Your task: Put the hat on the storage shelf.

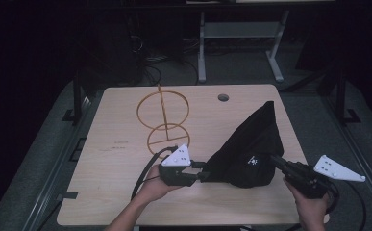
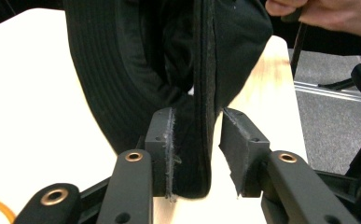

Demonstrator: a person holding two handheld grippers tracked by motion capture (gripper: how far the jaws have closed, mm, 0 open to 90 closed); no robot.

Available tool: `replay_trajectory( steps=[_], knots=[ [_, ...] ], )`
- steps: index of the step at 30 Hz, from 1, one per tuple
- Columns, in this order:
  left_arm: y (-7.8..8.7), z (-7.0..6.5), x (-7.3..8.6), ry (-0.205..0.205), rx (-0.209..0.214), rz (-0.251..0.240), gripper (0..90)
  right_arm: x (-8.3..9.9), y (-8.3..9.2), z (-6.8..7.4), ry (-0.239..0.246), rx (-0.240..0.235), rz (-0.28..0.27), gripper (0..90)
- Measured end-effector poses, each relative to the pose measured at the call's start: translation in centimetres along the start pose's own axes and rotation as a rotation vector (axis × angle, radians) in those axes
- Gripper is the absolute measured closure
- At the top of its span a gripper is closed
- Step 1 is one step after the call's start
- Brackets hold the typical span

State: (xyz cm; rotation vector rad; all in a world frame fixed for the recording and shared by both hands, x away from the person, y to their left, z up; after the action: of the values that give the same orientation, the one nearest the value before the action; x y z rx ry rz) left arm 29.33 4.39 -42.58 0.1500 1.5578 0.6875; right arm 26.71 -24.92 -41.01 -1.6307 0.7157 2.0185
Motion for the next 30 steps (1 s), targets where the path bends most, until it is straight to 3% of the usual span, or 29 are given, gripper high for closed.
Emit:
replay_trajectory(
  steps=[7, 14, 20, 30],
  knots=[
    [0.7, -0.4, 1.0, -0.015, 0.004, 0.012, 61.3, -1.0, -0.2, 0.1, 0.005, 0.002, 0.012, 87.7],
    [1.9, -0.5, 2.7, 0.013, 0.005, 0.011, 59.9, -1.9, -0.6, 0.3, 0.013, 0.0, 0.035, 87.7],
    [2.7, -0.8, 4.0, 0.031, 0.004, 0.011, 59.9, -2.8, -0.9, 0.5, 0.047, -0.002, 0.054, 87.7],
    [3.6, -1.1, 5.6, 0.018, 0.001, 0.03, 58.8, -4.9, -1.5, 1.0, 0.087, -0.011, 0.076, 87.7]
  ],
)
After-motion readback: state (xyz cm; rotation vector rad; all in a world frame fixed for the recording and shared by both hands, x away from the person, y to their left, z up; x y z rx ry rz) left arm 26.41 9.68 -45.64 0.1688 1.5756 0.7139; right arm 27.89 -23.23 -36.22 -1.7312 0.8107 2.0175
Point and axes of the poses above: each handheld gripper's, and its own axes: y roughly backward along the jaws, x roughly out of its underside, z roughly to its left, the point moved 6 cm from there along -y, roughly forward along the jaws, and after that the axes turned 6 degrees about -x, right-handed, at the moved point
